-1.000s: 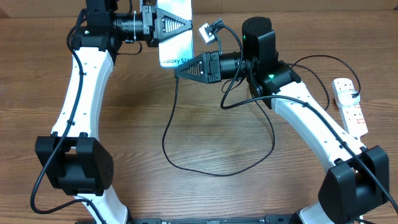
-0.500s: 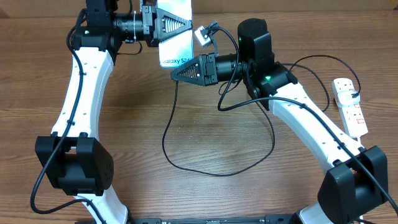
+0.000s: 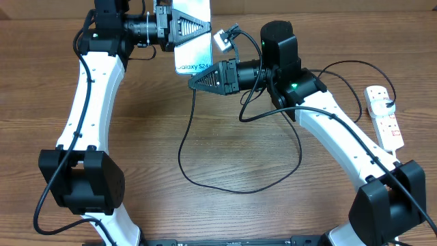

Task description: Plug charger to phone and switch on socket

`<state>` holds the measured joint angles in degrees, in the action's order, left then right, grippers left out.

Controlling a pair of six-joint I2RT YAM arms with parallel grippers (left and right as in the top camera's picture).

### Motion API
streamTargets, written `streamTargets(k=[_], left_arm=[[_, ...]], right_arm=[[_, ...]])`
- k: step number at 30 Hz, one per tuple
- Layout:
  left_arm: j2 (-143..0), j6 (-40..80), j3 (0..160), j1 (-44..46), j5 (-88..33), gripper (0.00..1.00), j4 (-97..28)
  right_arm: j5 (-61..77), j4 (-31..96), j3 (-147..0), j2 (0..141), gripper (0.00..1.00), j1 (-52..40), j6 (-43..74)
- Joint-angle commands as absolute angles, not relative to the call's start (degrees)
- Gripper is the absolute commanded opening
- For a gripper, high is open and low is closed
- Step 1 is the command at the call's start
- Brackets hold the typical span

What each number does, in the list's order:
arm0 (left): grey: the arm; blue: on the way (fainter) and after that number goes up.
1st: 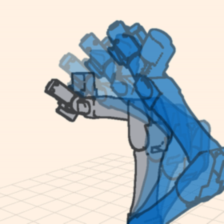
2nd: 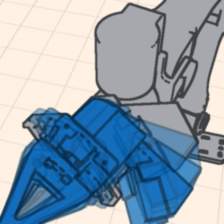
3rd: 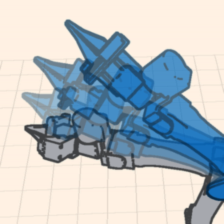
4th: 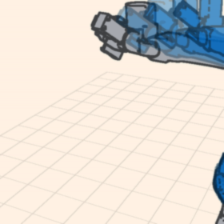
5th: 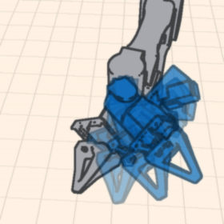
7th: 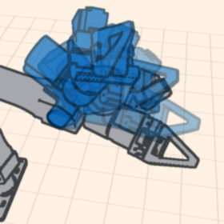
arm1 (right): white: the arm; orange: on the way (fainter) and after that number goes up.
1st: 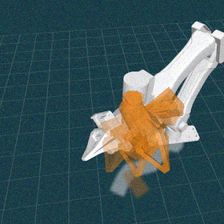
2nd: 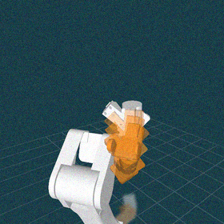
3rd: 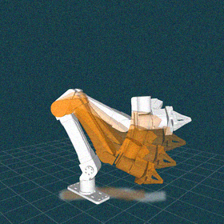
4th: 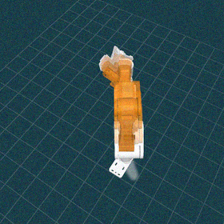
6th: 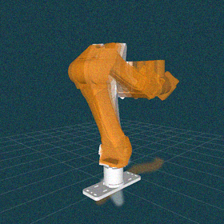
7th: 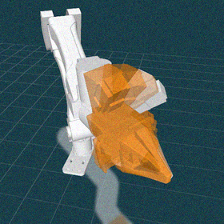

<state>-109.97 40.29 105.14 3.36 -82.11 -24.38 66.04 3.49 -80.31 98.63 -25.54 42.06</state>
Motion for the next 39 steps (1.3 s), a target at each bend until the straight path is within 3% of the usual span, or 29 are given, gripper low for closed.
streamTargets(k=[1,39], left_arm=[[-109.08,40.25,105.80,3.44,-83.40,0.04,-24.10],[-109.08,38.26,105.80,3.46,-85.60,0.04,-25.45]], right_arm=[[65.52,3.07,-80.97,98.48,0.04,-25.47,41.78],[60.80,-5.15,-80.97,98.48,0.04,-24.62,45.01]])
